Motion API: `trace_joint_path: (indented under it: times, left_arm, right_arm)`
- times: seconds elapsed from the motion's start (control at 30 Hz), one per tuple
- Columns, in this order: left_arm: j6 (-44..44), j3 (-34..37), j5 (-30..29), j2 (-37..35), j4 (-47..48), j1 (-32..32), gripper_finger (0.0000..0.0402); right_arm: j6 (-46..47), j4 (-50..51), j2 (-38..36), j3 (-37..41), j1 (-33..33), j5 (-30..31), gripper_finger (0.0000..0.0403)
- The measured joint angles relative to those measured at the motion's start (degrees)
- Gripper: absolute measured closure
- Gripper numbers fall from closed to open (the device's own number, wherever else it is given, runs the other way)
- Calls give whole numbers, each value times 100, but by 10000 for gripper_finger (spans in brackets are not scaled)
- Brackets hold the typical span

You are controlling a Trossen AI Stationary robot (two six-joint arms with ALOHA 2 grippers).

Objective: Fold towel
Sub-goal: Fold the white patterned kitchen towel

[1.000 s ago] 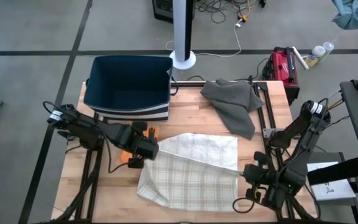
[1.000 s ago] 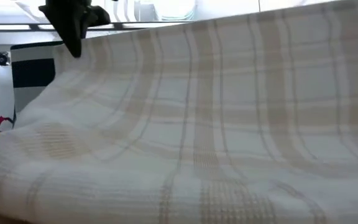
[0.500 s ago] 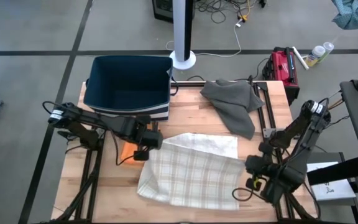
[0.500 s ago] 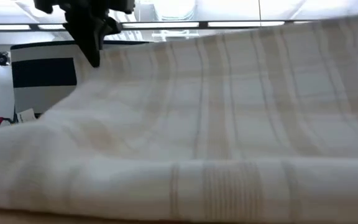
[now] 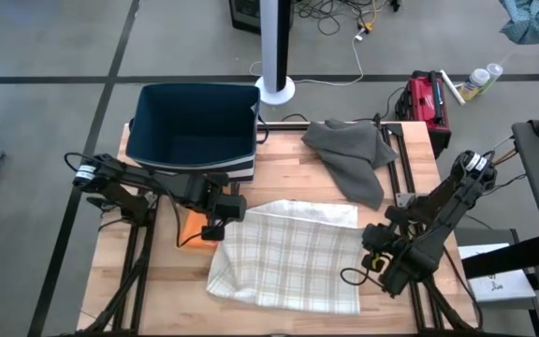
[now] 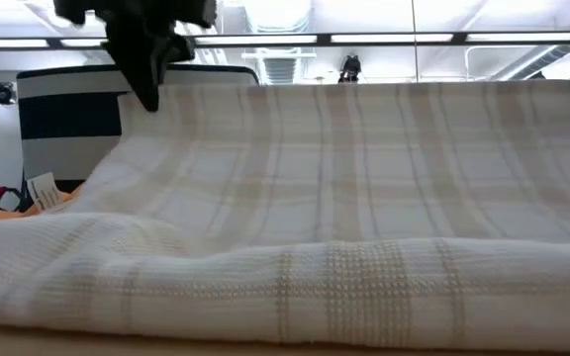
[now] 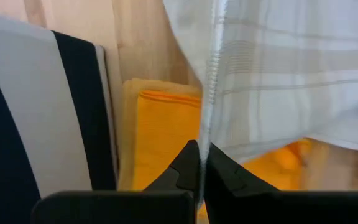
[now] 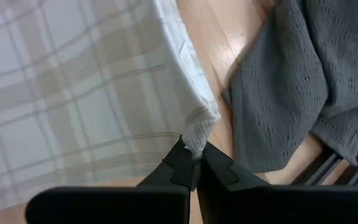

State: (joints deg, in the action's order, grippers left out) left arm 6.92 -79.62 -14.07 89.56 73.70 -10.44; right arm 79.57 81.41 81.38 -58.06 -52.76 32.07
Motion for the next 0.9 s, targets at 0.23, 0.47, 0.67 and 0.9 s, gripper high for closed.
trace_joint_path:
  times: [0.23, 0.47, 0.67, 0.9]
  left_arm:
    - [278, -618, 159, -13, 340, -4, 401]
    - [317, -233, 204, -11, 224, -4, 401]
    - [264, 182, 5, -11, -80, 16, 401]
    - [258, 471, -330, -11, -478, 108, 401]
  right_arm:
    - [-169, -97, 0, -13, 22, 53, 401]
    - [-208, -392, 5, 577, 288, 343, 401]
    - [-293, -619, 5, 876, 602, 632, 401]
    - [-244, -1030, 5, 1262, 938, 693, 400]
